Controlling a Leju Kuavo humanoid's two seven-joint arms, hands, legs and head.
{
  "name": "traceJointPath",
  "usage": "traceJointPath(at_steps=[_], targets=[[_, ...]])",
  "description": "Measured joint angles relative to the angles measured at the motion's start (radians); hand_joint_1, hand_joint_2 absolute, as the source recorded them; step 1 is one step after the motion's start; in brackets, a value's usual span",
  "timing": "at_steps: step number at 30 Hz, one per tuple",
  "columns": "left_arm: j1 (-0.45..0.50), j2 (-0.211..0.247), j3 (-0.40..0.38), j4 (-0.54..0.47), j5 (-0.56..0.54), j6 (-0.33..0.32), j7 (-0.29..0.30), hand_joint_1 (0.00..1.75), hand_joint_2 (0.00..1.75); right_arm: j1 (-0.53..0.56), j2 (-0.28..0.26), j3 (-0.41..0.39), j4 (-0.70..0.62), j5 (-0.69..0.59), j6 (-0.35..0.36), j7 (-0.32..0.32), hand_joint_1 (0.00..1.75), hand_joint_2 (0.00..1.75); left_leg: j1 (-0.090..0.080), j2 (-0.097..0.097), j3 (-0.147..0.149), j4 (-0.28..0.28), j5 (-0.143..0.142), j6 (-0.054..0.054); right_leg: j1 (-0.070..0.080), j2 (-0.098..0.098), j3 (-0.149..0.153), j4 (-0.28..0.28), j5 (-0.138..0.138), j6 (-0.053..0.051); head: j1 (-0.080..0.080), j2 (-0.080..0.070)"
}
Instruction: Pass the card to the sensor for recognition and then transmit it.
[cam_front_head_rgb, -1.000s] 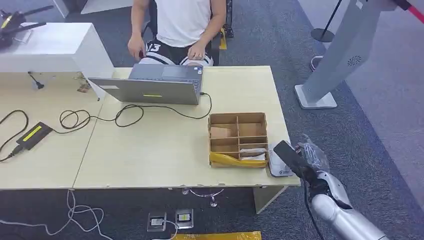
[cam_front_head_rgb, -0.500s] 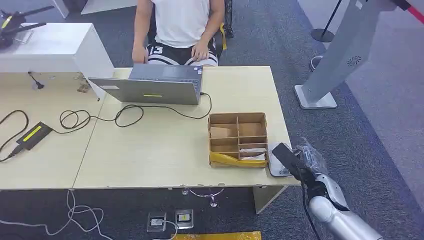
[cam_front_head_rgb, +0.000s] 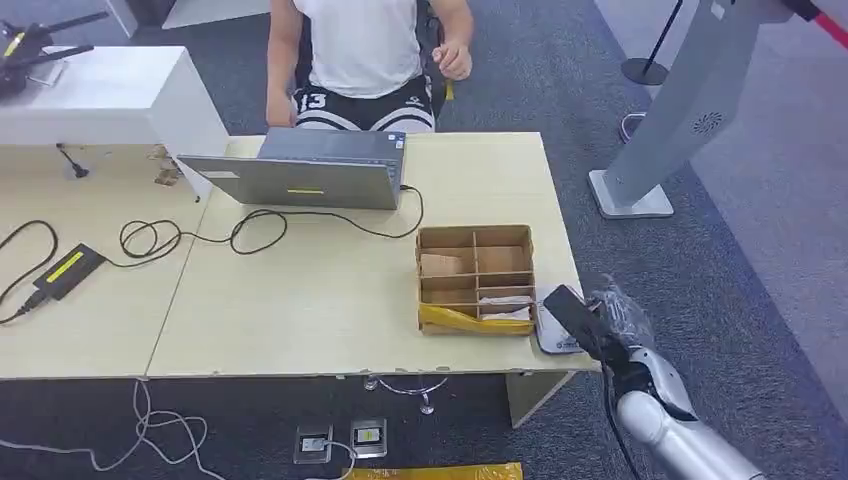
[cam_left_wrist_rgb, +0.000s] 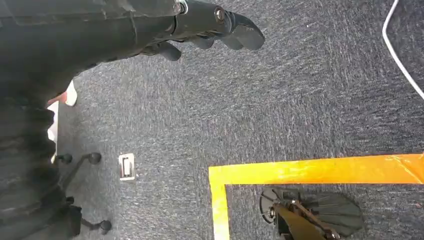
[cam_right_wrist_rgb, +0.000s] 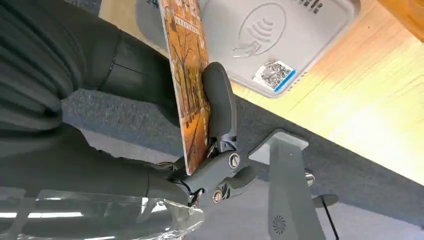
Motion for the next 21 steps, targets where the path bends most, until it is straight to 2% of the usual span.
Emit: traceJointPath(at_steps=[8, 13, 17, 21], targets=[[0.000, 0.000, 0.000, 0.000, -0.003, -0.002, 0.000, 0.00, 1.75, -0.033, -0.016, -0.008, -0.028, 0.035, -0.002, 0.018, 1.75, 1.75, 0.000, 0.000, -0.001, 0.000, 0.000, 0.000, 0.000, 0.000, 0.000, 0.000, 0.000, 0.000, 0.000, 0.000], [-0.003, 0.000, -0.001, 0.000, -0.010, -0.003, 0.000, 0.00, 1.75, -0.136, -0.047, -0.026, -0.085, 0.089, 0.023, 0.046, 1.75, 1.75, 0.000, 0.001, 0.000, 0.000, 0.001, 0.000, 0.000, 0.002, -0.001, 0.000, 0.001, 0.000, 0.000, 0.000], [-0.009, 0.000, -0.007, 0.000, -0.023, -0.010, 0.000, 0.00, 1.75, -0.229, -0.064, -0.030, -0.137, 0.145, 0.074, 0.074, 1.75, 1.75, 0.000, 0.001, 0.000, 0.000, 0.001, 0.000, 0.000, 0.002, -0.001, 0.000, 0.002, -0.001, 0.000, 0.000], [-0.023, 0.001, -0.018, 0.001, -0.049, -0.021, 0.006, 0.00, 1.75, -0.319, -0.065, -0.024, -0.164, 0.193, 0.167, 0.088, 1.75, 1.75, 0.000, 0.001, 0.000, 0.000, 0.002, -0.001, 0.000, 0.001, -0.001, 0.000, 0.002, -0.001, 0.000, 0.000]])
